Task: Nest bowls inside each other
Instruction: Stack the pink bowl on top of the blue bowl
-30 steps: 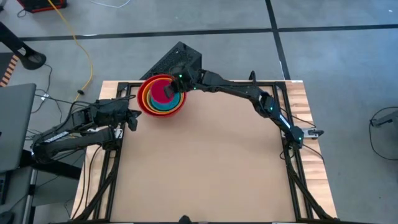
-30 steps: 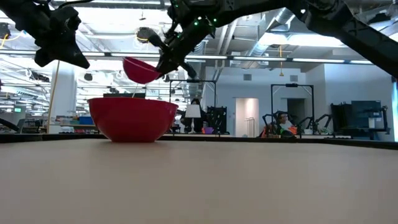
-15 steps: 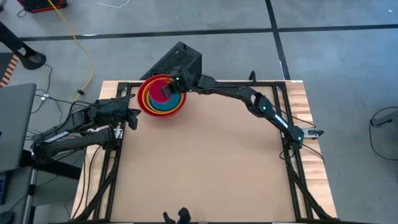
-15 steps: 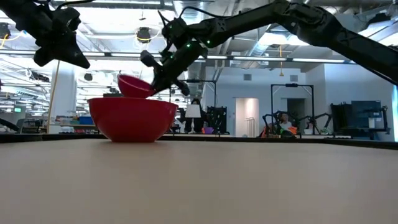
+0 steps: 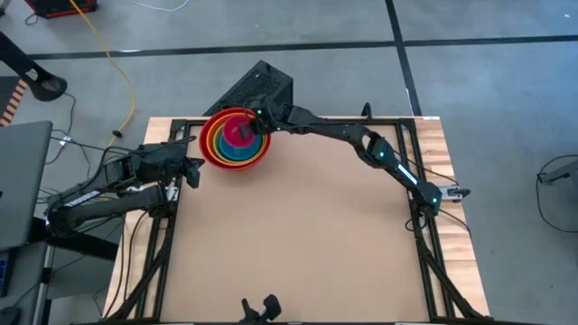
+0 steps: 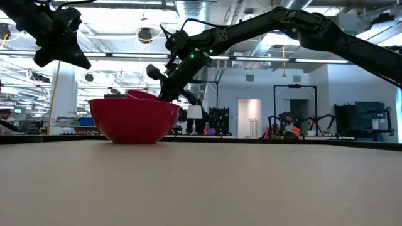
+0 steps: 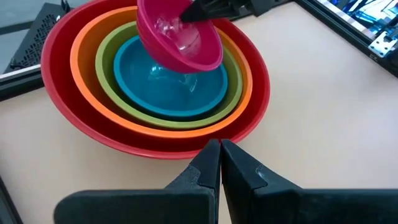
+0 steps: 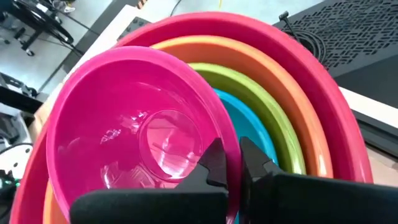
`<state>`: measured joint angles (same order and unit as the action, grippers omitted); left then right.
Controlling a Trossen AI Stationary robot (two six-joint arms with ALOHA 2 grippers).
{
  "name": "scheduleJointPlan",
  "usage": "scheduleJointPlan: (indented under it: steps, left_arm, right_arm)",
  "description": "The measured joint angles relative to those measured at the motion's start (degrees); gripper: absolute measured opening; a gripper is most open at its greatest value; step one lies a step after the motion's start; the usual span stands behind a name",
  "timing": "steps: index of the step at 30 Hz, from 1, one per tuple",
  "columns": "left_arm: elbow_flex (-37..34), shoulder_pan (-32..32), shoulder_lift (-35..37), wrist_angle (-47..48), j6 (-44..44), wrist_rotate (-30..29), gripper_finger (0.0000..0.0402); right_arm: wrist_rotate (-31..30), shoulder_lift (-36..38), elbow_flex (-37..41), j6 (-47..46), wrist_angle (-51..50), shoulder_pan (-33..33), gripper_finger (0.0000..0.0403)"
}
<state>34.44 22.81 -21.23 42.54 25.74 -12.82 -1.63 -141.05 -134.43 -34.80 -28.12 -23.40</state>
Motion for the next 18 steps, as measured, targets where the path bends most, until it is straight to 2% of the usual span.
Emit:
scheduleJointPlan:
  steps: [8,18]
  left_arm:
    - [0.0,0.0,0.0,0.0,0.0,-0.7,0.0]
    - [0.0,0.0,0.0,0.0,-0.2,-1.1,0.0]
  right_arm:
    - [0.0,-0.5,0.0,4.8,-0.7,0.2,0.0005]
    - [1.2,-2.9,0.0,4.7,-1.5,0.2,0.0005]
